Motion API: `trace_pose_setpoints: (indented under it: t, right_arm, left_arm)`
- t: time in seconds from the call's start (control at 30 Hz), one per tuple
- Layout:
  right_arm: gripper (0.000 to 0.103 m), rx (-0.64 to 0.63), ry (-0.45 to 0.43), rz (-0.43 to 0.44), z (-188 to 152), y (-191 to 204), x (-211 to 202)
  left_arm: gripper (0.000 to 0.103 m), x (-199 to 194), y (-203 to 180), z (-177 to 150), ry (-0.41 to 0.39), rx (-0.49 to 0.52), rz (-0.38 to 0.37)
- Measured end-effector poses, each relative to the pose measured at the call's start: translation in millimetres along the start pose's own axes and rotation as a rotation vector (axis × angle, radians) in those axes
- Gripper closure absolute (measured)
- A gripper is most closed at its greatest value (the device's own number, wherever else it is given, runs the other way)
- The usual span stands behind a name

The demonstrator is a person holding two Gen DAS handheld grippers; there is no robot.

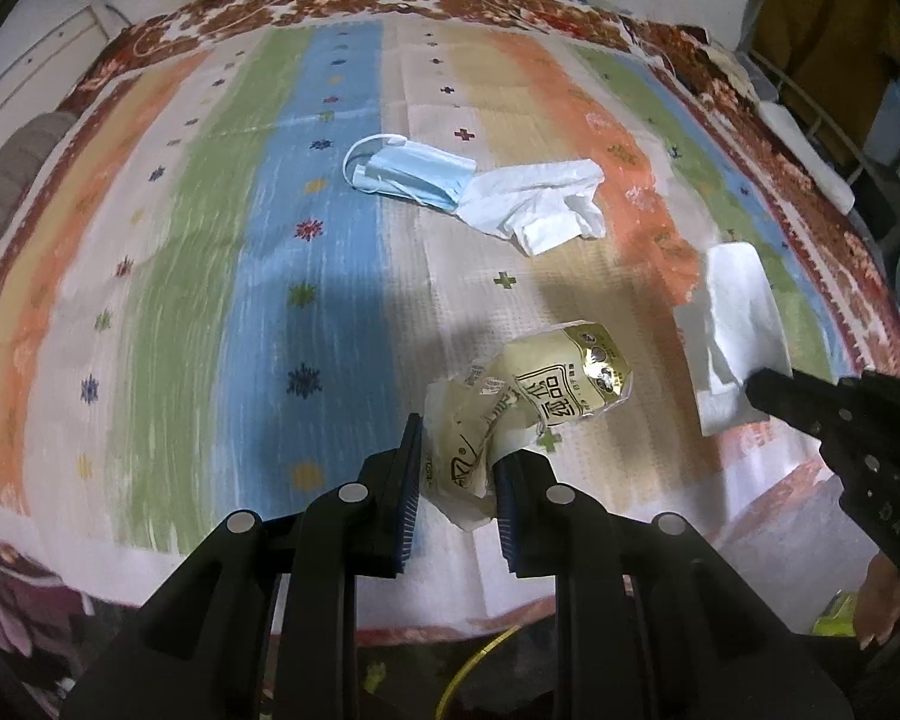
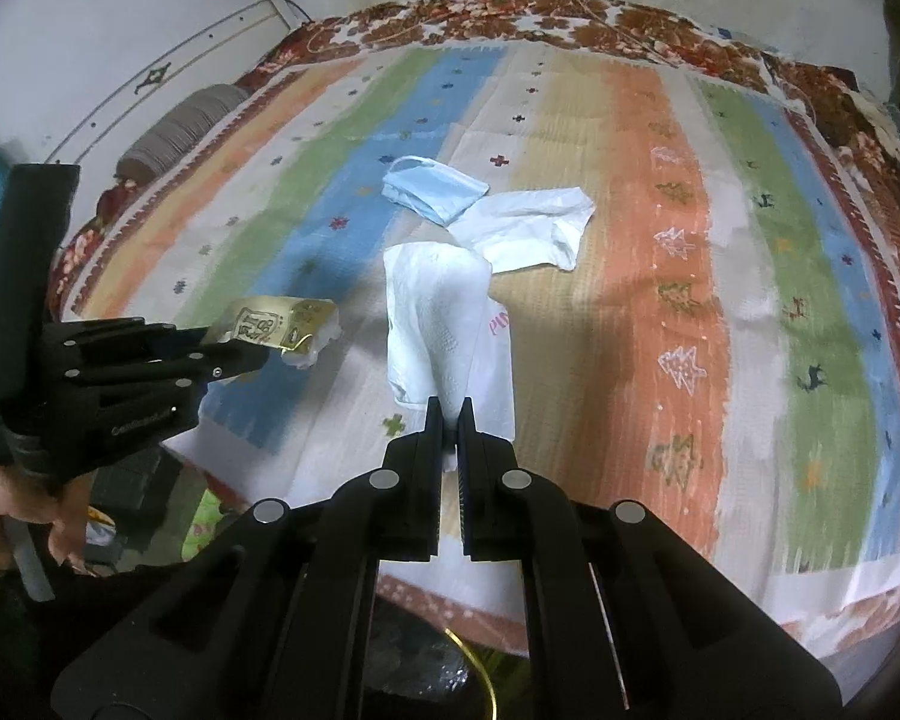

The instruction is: Collect trash

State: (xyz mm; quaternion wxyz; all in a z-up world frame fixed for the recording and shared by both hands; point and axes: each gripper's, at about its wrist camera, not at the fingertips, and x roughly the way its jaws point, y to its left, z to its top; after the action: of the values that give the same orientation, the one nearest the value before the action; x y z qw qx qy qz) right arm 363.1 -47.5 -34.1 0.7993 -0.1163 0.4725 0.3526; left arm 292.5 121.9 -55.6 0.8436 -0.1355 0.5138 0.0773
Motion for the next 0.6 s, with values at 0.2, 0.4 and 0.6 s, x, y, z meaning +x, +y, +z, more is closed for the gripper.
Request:
trace_pose_setpoints:
  t: [0.2,0.4,0.6]
  right_arm:
    - [0.099,0.024,-0.032,0.02,-17,6,-27]
    - [0.099,0.038,-0.069,0.048,-32,15,-47]
    - [0.099,0.049,-0.075,0.05,-48,24,-57]
  left_arm:
    - [0.082,-14,3,-14,-0.008,-0.075,-0.031]
    - [0.082,-37,1,-29,-0.058,-0.127,-0.051]
    - [0.082,-58,-5,-52,-0.096,-0.139,-0.061]
